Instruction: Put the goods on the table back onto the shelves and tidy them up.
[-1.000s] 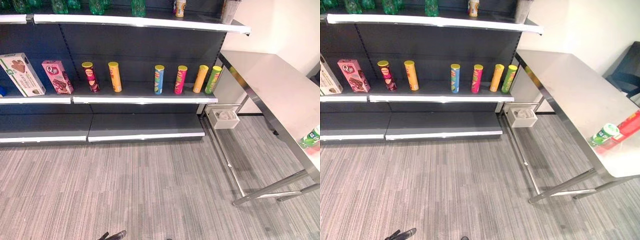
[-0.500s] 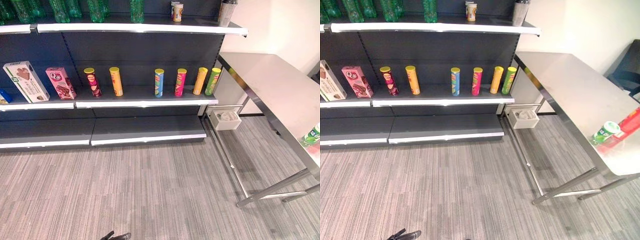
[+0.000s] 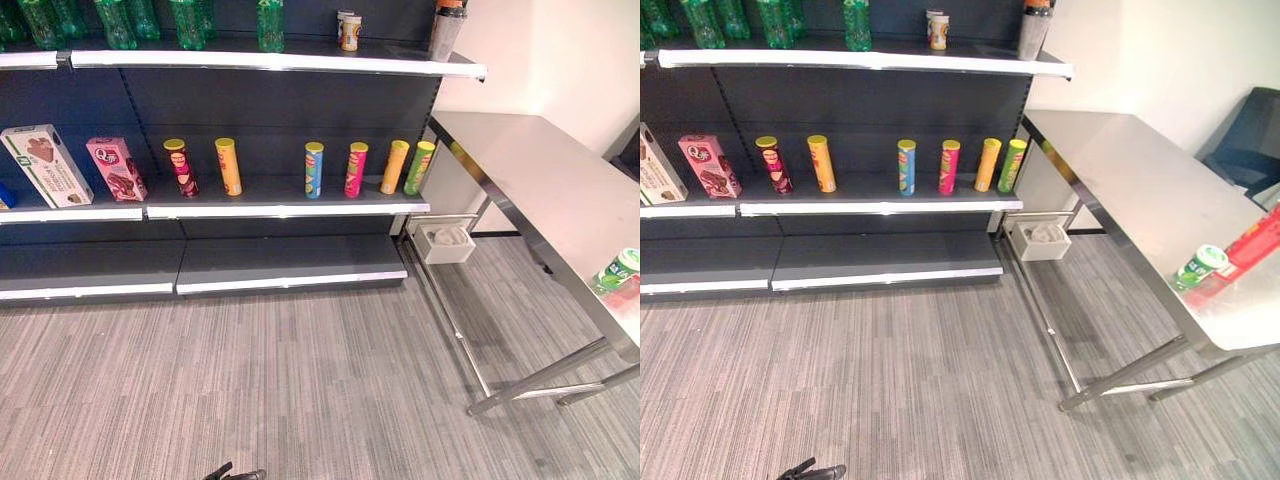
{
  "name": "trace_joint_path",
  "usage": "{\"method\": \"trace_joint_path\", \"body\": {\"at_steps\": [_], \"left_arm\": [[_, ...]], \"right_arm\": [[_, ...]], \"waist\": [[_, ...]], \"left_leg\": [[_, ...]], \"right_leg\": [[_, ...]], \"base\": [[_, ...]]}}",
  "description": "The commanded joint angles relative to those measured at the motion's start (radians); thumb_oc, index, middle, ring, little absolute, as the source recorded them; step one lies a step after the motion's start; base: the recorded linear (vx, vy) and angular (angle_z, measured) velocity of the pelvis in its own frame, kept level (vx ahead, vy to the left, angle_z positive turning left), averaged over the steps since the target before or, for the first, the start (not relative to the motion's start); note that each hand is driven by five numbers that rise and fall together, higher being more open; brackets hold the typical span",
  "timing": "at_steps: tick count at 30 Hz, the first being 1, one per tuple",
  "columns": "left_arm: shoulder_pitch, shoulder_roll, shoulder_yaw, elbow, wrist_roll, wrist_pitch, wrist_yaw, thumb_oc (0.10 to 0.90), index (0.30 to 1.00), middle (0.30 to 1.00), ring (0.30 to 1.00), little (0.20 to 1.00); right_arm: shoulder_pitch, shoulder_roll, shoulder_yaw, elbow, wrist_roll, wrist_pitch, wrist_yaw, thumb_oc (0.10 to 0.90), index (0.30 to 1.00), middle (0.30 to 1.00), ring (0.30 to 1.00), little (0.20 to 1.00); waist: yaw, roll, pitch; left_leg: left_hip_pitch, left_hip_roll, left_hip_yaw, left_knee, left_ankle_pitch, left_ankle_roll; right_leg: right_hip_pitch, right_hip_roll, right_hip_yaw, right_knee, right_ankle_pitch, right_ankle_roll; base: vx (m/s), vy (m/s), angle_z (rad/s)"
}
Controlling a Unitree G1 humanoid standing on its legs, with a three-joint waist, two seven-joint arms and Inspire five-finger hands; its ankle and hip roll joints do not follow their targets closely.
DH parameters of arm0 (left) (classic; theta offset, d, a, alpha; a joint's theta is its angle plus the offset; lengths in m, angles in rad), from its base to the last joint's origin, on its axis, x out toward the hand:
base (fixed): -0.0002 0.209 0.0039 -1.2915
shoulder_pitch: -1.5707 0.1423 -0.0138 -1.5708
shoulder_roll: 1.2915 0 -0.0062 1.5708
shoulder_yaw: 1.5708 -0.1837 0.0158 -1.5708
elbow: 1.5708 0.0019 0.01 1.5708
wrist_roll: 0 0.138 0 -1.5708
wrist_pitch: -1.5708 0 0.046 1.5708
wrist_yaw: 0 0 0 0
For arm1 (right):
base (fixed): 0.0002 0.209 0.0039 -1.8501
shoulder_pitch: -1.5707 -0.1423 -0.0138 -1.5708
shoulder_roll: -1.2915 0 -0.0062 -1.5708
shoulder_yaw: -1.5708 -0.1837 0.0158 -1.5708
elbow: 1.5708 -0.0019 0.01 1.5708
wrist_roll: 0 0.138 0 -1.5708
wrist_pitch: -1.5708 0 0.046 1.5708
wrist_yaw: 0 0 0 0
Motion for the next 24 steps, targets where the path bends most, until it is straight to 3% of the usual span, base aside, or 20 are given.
{"method": "trace_joint_path", "body": {"at_steps": [1, 3, 4, 5, 8, 9, 11, 14, 15, 16, 19, 20, 21, 24], "left_arm": [[-0.048, -0.020, 0.000, -0.006, 0.008, -0.021, -0.006, 0.800, 0.900, 0.900, 0.900, 0.900], [-0.055, -0.020, -0.001, -0.012, -0.014, -0.024, 0.001, 0.800, 0.900, 0.900, 0.900, 0.900], [-0.066, -0.020, 0.001, -0.022, -0.043, -0.028, 0.009, 0.800, 0.900, 0.900, 0.900, 0.900], [-0.066, -0.020, 0.001, -0.022, -0.043, -0.028, 0.009, 0.800, 0.900, 0.900, 0.900, 0.900], [-0.075, -0.026, 0.017, -0.035, -0.098, -0.035, 0.021, 0.800, 0.900, 0.900, 0.900, 0.900], [-0.072, -0.033, 0.031, -0.034, -0.128, -0.034, 0.023, 0.800, 0.900, 0.900, 0.900, 0.900], [-0.067, -0.038, 0.039, -0.031, -0.138, -0.032, 0.022, 0.800, 0.900, 0.900, 0.900, 0.900], [-0.047, -0.058, 0.059, -0.015, -0.191, -0.032, 0.031, 0.800, 0.900, 0.900, 0.900, 0.900], [-0.047, -0.058, 0.059, -0.015, -0.191, -0.032, 0.031, 0.800, 0.900, 0.900, 0.900, 0.900], [-0.029, -0.083, 0.083, 0.000, -0.250, -0.035, 0.036, 0.800, 0.900, 0.900, 0.900, 0.900], [-0.014, -0.094, 0.096, 0.013, -0.244, -0.036, 0.042, 0.800, 0.900, 0.900, 0.900, 0.900], [-0.008, -0.097, 0.098, 0.016, -0.233, -0.041, 0.044, 0.800, 0.900, 0.900, 0.900, 0.900], [-0.013, -0.101, 0.096, 0.016, -0.222, -0.047, 0.054, 0.800, 0.900, 0.900, 0.900, 0.900], [-0.030, -0.099, 0.068, -0.003, -0.200, -0.052, 0.053, 0.800, 0.900, 0.900, 0.900, 0.900]], "right_arm": [[-0.031, -0.020, -0.011, 0.038, -0.009, -0.026, -0.025, 0.800, 0.900, 0.900, 0.900, 0.900], [-0.033, -0.021, -0.010, 0.030, 0.000, -0.032, -0.032, 0.800, 0.900, 0.900, 0.900, 0.900], [-0.037, -0.023, -0.011, 0.024, 0.006, -0.035, -0.038, 0.800, 0.900, 0.900, 0.900, 0.900], [-0.038, -0.023, -0.011, 0.024, 0.006, -0.035, -0.038, 0.800, 0.900, 0.900, 0.900, 0.900], [-0.038, -0.025, -0.026, 0.023, 0.027, -0.036, -0.047, 0.800, 0.900, 0.900, 0.900, 0.900], [-0.036, -0.029, -0.032, 0.018, 0.036, -0.035, -0.051, 0.800, 0.900, 0.900, 0.900, 0.900], [-0.034, -0.030, -0.032, 0.014, 0.036, -0.034, -0.051, 0.800, 0.900, 0.900, 0.900, 0.900], [-0.031, -0.038, -0.027, 0.003, 0.031, -0.028, -0.060, 0.800, 0.900, 0.900, 0.900, 0.900], [-0.031, -0.038, -0.026, 0.003, 0.031, -0.028, -0.060, 0.800, 0.900, 0.900, 0.900, 0.900], [-0.038, -0.054, -0.029, -0.004, 0.018, -0.024, -0.076, 0.800, 0.900, 0.900, 0.900, 0.900], [-0.034, -0.064, -0.042, -0.007, -0.009, -0.017, -0.073, 0.800, 0.900, 0.900, 0.900, 0.900], [-0.034, -0.071, -0.048, -0.002, -0.017, -0.010, -0.068, 0.800, 0.900, 0.900, 0.900, 0.900], [-0.041, -0.076, -0.053, 0.005, -0.033, -0.004, -0.067, 0.800, 0.900, 0.900, 0.900, 0.900], [-0.053, -0.076, -0.048, 0.004, -0.038, 0.003, -0.050, 0.800, 0.900, 0.900, 0.900, 0.900]], "waist": [[-0.011, 0.038, 0.023], [-0.010, 0.029, 0.057], [-0.008, 0.008, 0.096], [-0.009, 0.010, 0.094], [0.008, -0.002, 0.136], [0.015, -0.005, 0.141], [0.017, -0.004, 0.134], [0.034, 0.032, 0.141], [0.033, 0.032, 0.141], [0.049, 0.057, 0.155], [0.061, 0.090, 0.139], [0.061, 0.103, 0.128], [0.057, 0.117, 0.117], [0.050, 0.119, 0.100]], "left_leg": [[0.052, 0.004, 0.013, 0.008, -0.096, -0.023], [0.008, 0.004, 0.020, 0.098, -0.108, -0.022], [-0.084, 0.003, 0.027, 0.273, -0.128, -0.038], [-0.096, 0.006, 0.025, 0.287, -0.134, -0.038], [-0.226, 0.020, 0.007, 0.474, -0.073, -0.067], [-0.293, 0.028, -0.010, 0.475, -0.086, -0.055], [-0.302, 0.032, -0.025, 0.422, -0.078, -0.050], [-0.326, 0.068, -0.124, 0.233, 0.061, -0.071], [-0.326, 0.068, -0.124, 0.232, 0.062, -0.071], [-0.380, 0.107, -0.193, 0.086, 0.124, -0.095], [-0.362, 0.136, -0.153, 0.030, 0.165, -0.111], [-0.355, 0.131, -0.142, 0.033, 0.180, -0.115], [-0.343, 0.115, -0.116, 0.054, 0.175, -0.111], [-0.337, 0.090, -0.075, 0.062, 0.160, -0.102]], "right_leg": [[0.045, 0.020, 0.046, 0.038, -0.066, 0.096], [0.033, 0.017, 0.048, 0.065, -0.077, 0.086], [0.023, 0.002, 0.044, 0.083, -0.076, 0.073], [0.019, 0.004, 0.042, 0.085, -0.076, 0.072], [0.024, -0.007, 0.029, 0.094, -0.079, 0.057], [0.035, -0.020, 0.029, 0.097, -0.091, 0.059], [0.034, -0.025, 0.034, 0.100, -0.097, 0.062], [0.051, -0.015, 0.066, 0.121, -0.138, 0.058], [0.050, -0.015, 0.066, 0.121, -0.138, 0.058], [0.087, -0.027, 0.122, 0.133, -0.186, 0.057], [0.150, -0.050, 0.164, 0.107, -0.214, 0.071], [0.164, -0.069, 0.168, 0.098, -0.217, 0.077], [0.167, -0.118, 0.173, 0.079, -0.209, 0.097], [0.146, -0.163, 0.184, 0.084, -0.179, 0.121]], "base": [[-0.04, -0.039, -0.06], [-0.13, -0.066, -0.03], [-0.15, -0.077, 0.02], [-0.12, -0.105, 0.13], [0.01, -0.049, 0.29], [0.15, 0.027, 0.29], [0.13, 0.041, 0.08], [0.18, 0.078, -0.21], [0.38, 0.168, -0.17], [0.41, 0.147, -0.17], [0.46, 0.169, -0.35], [0.48, 0.299, -0.95], [0.36, 0.245, -0.99], [0.33, 0.176, -0.69]]}}
